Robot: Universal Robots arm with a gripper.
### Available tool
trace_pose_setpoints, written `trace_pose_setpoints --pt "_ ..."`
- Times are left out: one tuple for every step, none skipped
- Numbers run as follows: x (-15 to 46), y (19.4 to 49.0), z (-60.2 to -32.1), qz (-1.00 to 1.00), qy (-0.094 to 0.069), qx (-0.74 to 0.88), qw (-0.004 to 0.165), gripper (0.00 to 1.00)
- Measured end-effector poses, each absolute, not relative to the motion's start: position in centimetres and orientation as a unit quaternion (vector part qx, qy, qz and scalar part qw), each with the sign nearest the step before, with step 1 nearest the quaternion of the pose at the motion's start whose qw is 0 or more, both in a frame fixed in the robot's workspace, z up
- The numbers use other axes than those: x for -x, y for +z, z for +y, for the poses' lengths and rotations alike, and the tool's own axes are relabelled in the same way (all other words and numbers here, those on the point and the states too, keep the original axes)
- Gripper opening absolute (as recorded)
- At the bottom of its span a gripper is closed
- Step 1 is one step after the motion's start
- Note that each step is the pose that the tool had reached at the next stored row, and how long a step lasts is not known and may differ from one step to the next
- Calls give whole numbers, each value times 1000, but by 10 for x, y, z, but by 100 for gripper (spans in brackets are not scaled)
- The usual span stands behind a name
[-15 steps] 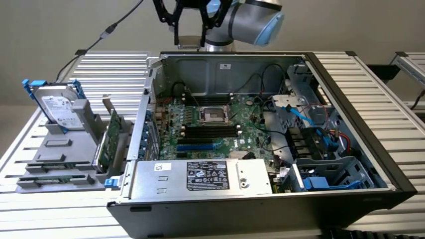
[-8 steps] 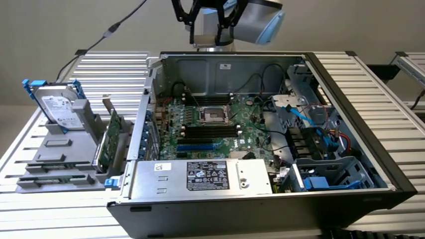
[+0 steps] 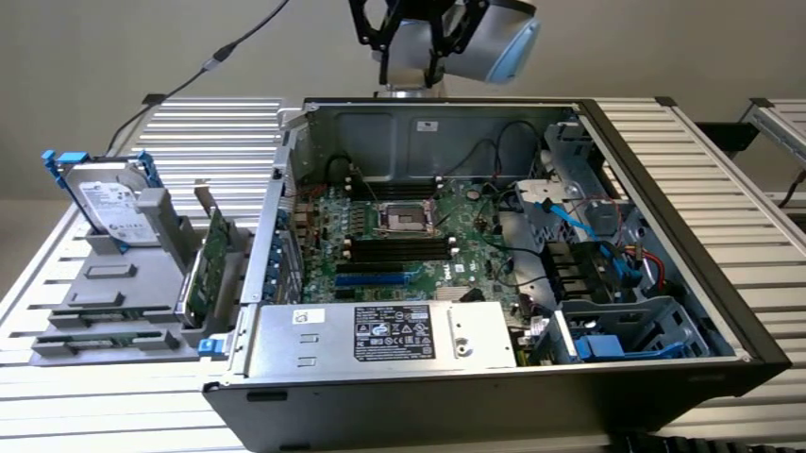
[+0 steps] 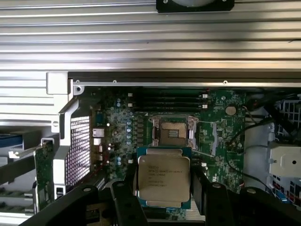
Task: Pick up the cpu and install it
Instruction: 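Pick up the cpu and move it towards the insertion slot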
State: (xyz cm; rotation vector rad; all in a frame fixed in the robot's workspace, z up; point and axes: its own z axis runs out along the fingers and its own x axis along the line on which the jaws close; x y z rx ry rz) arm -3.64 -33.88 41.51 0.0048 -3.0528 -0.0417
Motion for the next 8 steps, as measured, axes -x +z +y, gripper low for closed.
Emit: trace_pose_setpoints --pt "35 414 -337 -999 -13 -2 44 55" --pt "34 412 -335 -999 -12 -2 44 55" --pt "33 411 -333 -999 -12 -2 44 55" --pt "32 409 -332 -999 -11 -1 44 55" --pt "31 407 -331 -999 -10 -1 44 55" --pt "31 406 -331 -999 -9 -1 44 55" --pt "30 404 -330 -999 -8 -1 44 55" --pt "30 403 -329 -999 -7 -1 44 55"
